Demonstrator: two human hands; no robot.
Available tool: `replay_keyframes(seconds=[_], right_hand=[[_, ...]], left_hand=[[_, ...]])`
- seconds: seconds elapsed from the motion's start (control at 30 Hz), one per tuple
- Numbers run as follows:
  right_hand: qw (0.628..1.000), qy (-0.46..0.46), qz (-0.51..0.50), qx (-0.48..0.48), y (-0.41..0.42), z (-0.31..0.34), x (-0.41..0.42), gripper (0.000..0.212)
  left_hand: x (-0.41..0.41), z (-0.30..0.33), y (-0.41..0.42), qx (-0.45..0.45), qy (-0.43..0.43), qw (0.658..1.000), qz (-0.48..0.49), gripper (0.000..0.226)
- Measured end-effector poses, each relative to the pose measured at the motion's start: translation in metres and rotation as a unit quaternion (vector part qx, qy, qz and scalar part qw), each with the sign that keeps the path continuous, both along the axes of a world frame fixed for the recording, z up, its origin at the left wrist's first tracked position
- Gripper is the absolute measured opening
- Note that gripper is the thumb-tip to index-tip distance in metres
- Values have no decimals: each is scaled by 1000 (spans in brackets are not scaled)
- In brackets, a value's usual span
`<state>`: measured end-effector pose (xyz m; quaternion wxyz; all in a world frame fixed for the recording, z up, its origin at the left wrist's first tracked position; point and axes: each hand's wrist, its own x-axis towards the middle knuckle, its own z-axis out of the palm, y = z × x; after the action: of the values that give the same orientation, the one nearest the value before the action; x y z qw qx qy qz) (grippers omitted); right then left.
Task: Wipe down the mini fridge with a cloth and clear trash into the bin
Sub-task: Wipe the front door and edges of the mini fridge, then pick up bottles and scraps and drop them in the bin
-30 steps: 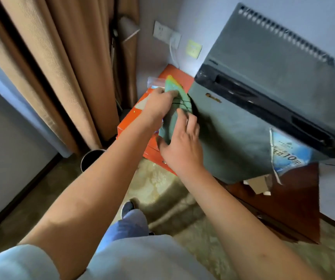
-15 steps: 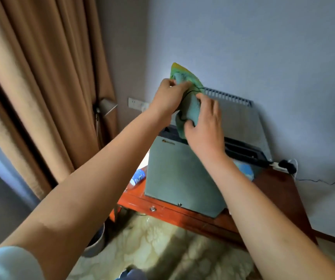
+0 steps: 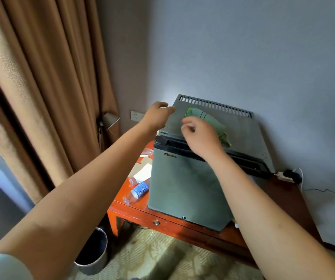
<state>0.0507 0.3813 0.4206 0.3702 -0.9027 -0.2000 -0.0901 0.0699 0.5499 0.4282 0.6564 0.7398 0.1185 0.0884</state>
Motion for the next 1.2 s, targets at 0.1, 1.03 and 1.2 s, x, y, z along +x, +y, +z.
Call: replay_keyframes(seconds=[0.1, 1.03, 1.2], right_hand=[[999, 21, 48, -11, 31, -14, -7, 19], [811, 535, -181, 150, 215, -284, 0, 10], [713, 621, -228, 232, 216, -318, 12, 25]], left_hand=[[3, -16, 20, 1, 4, 1000, 8, 46], [25, -294, 196, 21, 315, 937, -148, 28], [34, -325, 188, 60, 368, 911, -176, 24]])
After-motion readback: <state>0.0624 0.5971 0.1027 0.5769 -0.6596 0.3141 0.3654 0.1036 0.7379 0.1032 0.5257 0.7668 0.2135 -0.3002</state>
